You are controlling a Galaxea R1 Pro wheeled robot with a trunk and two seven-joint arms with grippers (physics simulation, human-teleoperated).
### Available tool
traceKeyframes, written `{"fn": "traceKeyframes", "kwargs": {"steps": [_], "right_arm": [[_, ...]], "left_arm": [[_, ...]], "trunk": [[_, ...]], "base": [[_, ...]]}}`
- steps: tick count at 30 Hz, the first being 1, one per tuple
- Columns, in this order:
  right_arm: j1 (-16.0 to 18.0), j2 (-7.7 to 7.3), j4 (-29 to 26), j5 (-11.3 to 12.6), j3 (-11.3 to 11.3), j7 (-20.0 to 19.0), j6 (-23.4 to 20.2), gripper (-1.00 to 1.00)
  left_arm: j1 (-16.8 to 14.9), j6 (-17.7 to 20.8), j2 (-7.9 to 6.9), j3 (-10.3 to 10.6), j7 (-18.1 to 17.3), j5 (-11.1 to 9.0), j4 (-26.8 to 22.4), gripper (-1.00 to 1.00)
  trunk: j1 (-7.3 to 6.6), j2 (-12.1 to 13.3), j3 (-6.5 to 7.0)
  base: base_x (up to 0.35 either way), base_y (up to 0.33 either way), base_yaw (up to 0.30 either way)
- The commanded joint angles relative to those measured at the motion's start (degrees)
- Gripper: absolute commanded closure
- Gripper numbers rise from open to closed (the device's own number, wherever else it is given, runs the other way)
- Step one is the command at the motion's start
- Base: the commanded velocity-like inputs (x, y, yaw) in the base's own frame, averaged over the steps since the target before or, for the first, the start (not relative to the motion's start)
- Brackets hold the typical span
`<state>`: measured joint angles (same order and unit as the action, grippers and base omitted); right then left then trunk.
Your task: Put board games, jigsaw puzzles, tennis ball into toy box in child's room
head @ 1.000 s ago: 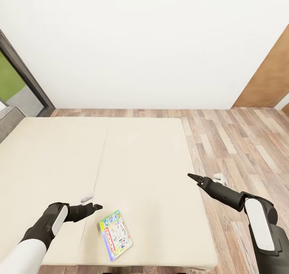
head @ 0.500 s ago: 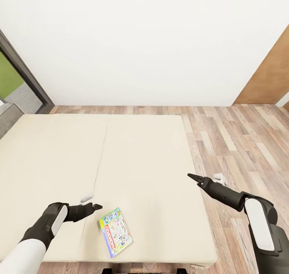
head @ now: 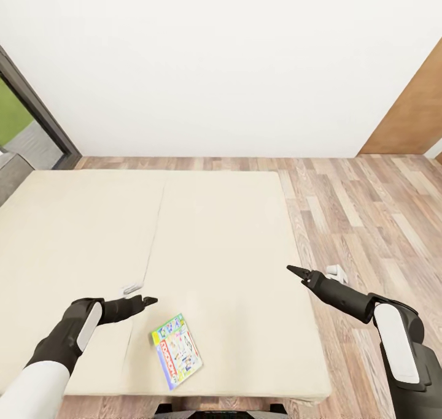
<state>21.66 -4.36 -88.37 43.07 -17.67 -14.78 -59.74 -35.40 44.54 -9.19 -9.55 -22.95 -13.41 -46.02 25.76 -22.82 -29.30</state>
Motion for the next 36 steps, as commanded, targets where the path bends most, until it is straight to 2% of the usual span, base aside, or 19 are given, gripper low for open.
{"fn": "traceKeyframes", "kwargs": {"steps": [1, 10, 36], "right_arm": [[0.05, 0.00, -0.02, -0.51, -0.09, -0.59, -0.26, -1.00], [0.05, -0.01, 0.00, -0.47, -0.09, -0.60, -0.26, -1.00], [0.05, -0.04, 0.04, -0.41, -0.11, -0.60, -0.26, -1.00]], "left_arm": [[-0.03, 0.33, 0.04, -0.11, -0.08, -0.01, -0.22, -1.00], [-0.04, -0.01, 0.21, 0.84, 0.66, 0.22, 0.06, -1.00], [-0.02, -0.48, 0.21, 1.19, 0.29, 0.23, 0.14, -1.00]], "trunk": [[0.03, -0.10, -0.18], [0.03, -0.10, -1.03], [0.03, -0.10, -3.48]], "base": [[0.000, 0.000, 0.000], [0.000, 0.000, 0.000], [0.000, 0.000, 0.000]]}}
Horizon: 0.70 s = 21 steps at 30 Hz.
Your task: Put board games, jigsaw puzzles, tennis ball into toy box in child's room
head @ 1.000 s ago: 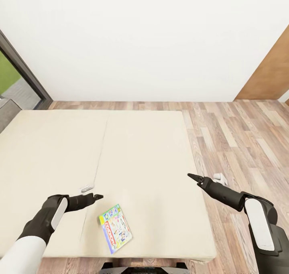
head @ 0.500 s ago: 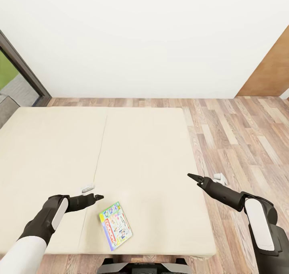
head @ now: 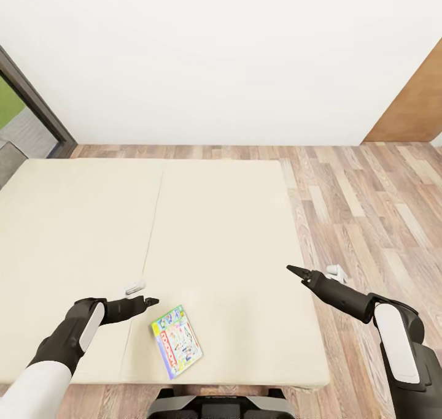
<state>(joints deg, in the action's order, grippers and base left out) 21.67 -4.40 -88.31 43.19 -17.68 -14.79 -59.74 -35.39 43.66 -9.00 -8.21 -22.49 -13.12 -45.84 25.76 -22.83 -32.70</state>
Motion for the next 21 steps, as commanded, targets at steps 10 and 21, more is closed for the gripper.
{"fn": "traceKeyframes", "kwargs": {"steps": [10, 21], "right_arm": [[0.04, 0.01, -0.02, -0.55, -0.15, -0.60, -0.26, -1.00], [0.04, 0.01, -0.02, -0.59, -0.14, -0.59, -0.26, -1.00]], "left_arm": [[-0.03, -0.80, 0.03, -0.14, -0.44, -0.06, -0.04, -1.00], [-0.03, -0.86, -0.02, -0.06, -0.45, -0.10, -0.04, -1.00]], "trunk": [[0.03, -0.09, -1.02], [0.03, -0.09, -2.06]], "base": [[0.000, 0.000, 0.000], [0.000, 0.000, 0.000]]}}
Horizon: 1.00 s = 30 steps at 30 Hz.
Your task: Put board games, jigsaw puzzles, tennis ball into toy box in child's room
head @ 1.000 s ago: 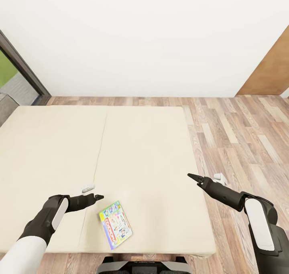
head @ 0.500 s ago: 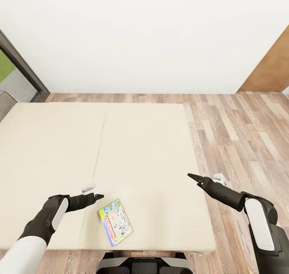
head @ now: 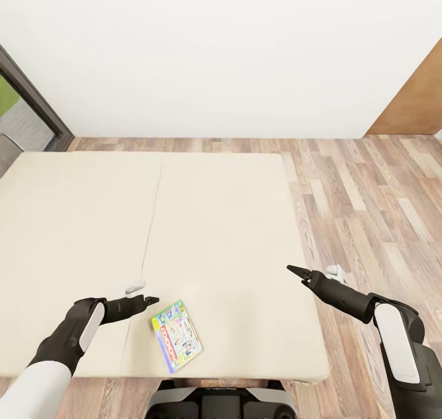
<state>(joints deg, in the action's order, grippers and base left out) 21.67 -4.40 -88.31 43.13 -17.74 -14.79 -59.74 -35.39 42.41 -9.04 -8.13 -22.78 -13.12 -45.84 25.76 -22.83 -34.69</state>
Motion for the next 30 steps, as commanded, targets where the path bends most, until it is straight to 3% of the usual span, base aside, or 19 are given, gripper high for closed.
{"fn": "traceKeyframes", "kwargs": {"steps": [1, 30], "right_arm": [[0.04, 0.01, -0.02, -0.55, -0.07, -0.59, -0.26, -1.00], [0.04, 0.00, -0.02, -0.52, -0.11, -0.59, -0.26, -1.00]], "left_arm": [[-0.03, 0.40, 0.01, -0.14, -0.15, -0.10, -0.04, -1.00], [-0.03, 0.40, 0.07, -0.13, -0.15, -0.15, -0.04, -1.00]], "trunk": [[0.03, -0.09, -0.17], [0.03, -0.09, -2.91]], "base": [[0.000, 0.000, 0.000], [0.000, 0.000, 0.000]]}}
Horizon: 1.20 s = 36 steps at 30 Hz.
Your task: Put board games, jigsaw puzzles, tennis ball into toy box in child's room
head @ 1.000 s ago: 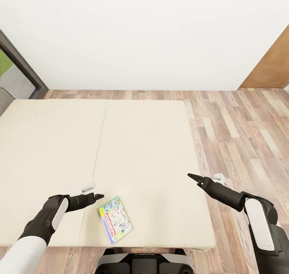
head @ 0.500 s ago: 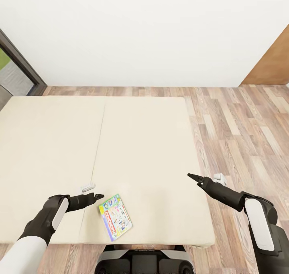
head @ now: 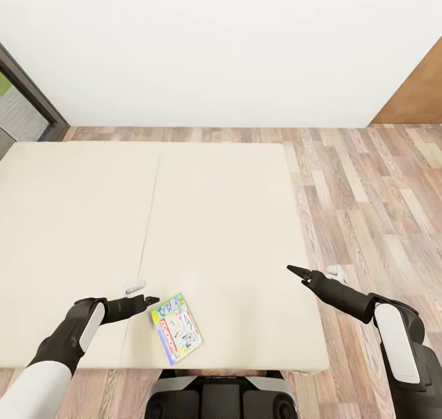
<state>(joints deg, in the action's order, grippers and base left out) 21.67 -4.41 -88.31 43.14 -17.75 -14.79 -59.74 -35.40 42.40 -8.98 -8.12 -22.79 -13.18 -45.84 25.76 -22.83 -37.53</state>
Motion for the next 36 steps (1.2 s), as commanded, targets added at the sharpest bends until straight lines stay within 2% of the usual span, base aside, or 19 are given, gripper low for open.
{"fn": "traceKeyframes", "kwargs": {"steps": [1, 36], "right_arm": [[0.04, 0.01, -0.02, -0.53, -0.09, -0.59, -0.26, -1.00], [0.04, 0.01, -0.02, -0.60, 0.00, -0.50, -0.26, -1.00]], "left_arm": [[-0.02, 0.40, 0.02, -0.15, -0.15, -0.09, -0.04, -1.00], [-0.02, 0.31, 0.07, -0.23, -0.24, -0.09, -0.04, -1.00]], "trunk": [[0.03, -0.09, -0.16], [0.03, -0.09, -3.47]], "base": [[0.000, 0.000, 0.000], [0.000, 0.000, 0.000]]}}
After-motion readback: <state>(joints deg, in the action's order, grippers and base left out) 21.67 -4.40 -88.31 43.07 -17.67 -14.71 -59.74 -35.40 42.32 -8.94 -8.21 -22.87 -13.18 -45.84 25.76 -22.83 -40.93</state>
